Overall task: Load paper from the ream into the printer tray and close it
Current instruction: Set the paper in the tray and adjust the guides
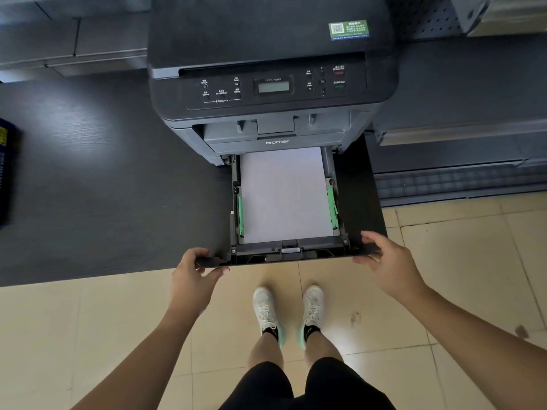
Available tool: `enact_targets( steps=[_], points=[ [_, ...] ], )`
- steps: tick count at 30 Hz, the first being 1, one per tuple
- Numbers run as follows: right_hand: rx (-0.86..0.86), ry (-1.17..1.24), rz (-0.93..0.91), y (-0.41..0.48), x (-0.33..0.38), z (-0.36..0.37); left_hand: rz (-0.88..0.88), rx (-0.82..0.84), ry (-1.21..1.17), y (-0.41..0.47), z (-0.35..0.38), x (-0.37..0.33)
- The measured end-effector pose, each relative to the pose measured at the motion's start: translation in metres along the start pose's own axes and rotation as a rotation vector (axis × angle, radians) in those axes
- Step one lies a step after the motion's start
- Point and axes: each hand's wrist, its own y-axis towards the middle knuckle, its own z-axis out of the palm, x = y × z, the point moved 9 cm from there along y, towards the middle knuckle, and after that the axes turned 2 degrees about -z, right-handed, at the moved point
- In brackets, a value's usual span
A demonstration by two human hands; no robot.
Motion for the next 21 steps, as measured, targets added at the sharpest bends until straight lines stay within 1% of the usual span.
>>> enact_targets(
  steps=[5,8,12,15,21],
  points=[
    [-0.118,0.09,0.011,0.03,0.018,-0.013,-0.027,-0.05,-0.064,0.023,-0.002,-0.028],
    [-0.165,0.084,0.014,0.053,0.027,-0.015,-0.03,-0.071,-0.119,0.043,-0.002,-0.043],
    [-0.212,0.247,0.1,0.087,0.029,-0.013,0.008,-0.099,-0.169,0.073,-0.002,-0.069],
    [-0.256,0.333,0.126,0.113,0.037,-0.013,0.016,-0.116,-0.223,0.096,-0.001,-0.086],
    [-0.331,0.294,0.111,0.165,0.055,-0.015,0.046,-0.162,-0.237,0.137,-0.001,-0.12]
  ],
)
